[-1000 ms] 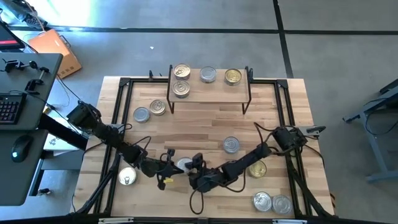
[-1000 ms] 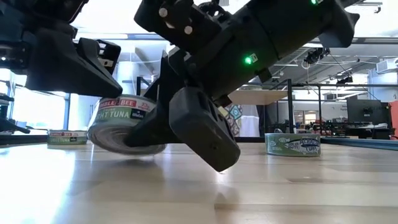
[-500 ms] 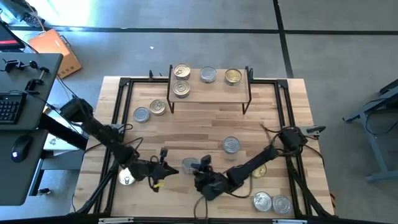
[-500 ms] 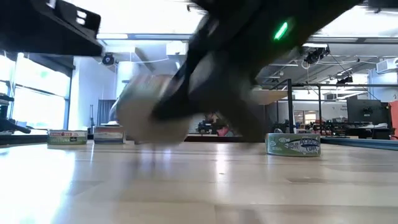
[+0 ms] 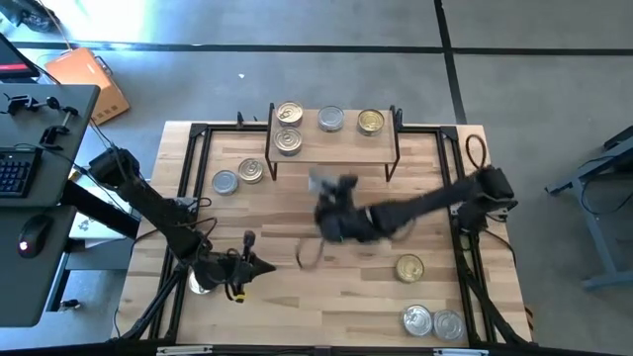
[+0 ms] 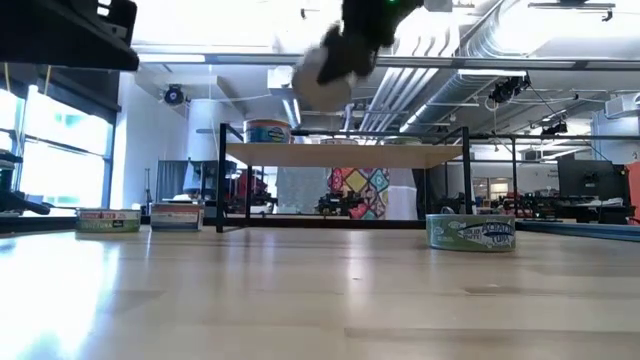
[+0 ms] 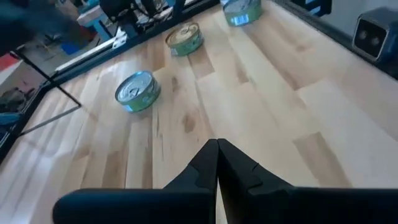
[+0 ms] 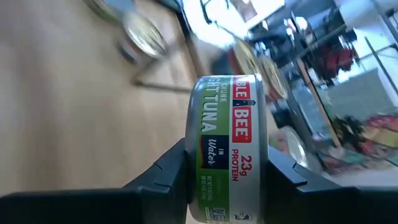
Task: Stack canned seafood by type on shelf
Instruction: Put the green tuna can on the shelf, then put the green with blue patterned tuna can on the shelf
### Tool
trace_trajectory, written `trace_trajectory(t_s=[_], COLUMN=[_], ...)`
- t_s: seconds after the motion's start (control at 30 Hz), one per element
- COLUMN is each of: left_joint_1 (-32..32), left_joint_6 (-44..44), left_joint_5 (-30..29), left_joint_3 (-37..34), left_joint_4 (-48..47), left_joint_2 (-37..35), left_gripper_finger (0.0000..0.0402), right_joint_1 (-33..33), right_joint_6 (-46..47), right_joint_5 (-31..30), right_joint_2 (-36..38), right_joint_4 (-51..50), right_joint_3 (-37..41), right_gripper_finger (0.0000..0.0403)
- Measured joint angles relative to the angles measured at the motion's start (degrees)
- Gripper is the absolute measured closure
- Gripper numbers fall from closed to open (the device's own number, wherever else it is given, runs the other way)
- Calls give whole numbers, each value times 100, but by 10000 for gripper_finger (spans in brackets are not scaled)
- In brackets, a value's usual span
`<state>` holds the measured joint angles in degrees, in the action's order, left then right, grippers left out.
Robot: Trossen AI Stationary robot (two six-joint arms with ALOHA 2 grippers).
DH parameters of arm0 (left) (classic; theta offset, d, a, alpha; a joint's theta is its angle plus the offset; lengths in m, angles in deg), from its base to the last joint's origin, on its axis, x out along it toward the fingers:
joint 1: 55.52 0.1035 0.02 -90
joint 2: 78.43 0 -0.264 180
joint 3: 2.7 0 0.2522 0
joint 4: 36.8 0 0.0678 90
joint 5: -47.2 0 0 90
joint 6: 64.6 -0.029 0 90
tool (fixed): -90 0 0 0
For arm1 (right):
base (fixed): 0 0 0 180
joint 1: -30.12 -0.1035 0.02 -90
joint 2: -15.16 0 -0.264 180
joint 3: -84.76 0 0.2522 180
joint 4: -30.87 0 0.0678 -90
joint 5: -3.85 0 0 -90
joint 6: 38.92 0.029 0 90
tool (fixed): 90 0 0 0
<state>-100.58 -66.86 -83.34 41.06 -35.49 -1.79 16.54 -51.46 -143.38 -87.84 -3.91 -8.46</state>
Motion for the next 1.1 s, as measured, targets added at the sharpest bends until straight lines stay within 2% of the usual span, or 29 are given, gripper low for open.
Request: trace_trajectory(t_s=[0.17, 0.27, 0.33, 0.43, 0.53, 0.67, 0.8, 1.1], left_joint_1=[0, 0, 0, 0, 0, 4, 4, 2], left_joint_6=[14, 26, 59, 73, 77, 175, 192, 217], left_joint_5=[-72, -74, -74, -72, -72, -71, -67, -65], left_joint_3=[0, 0, 0, 0, 0, 0, 0, 0], left_joint_4=[-80, -77, -81, -77, -72, -69, -70, -70], left_joint_2=[2, 2, 2, 2, 2, 2, 7, 7], left_gripper_finger=[401, 401, 401, 401, 401, 401, 401, 401], right_joint_1=[1069, 1494, 1670, 1799, 1889, 1926, 1902, 1881], right_joint_6=[-874, -1003, -1047, -1171, -1129, -832, -934, -983], right_joint_5=[544, 591, 827, 1220, 1488, 1540, 1598, 1276], right_joint_2=[-28, -52, -44, -46, -28, -43, -53, -61], right_joint_4=[195, 152, 162, 55, 81, -14, -107, -181], right_joint_3=[2, 7, 3, 2, 34, 53, 40, -183], right_gripper_finger=[282, 282, 282, 281, 254, 209, 181, 168])
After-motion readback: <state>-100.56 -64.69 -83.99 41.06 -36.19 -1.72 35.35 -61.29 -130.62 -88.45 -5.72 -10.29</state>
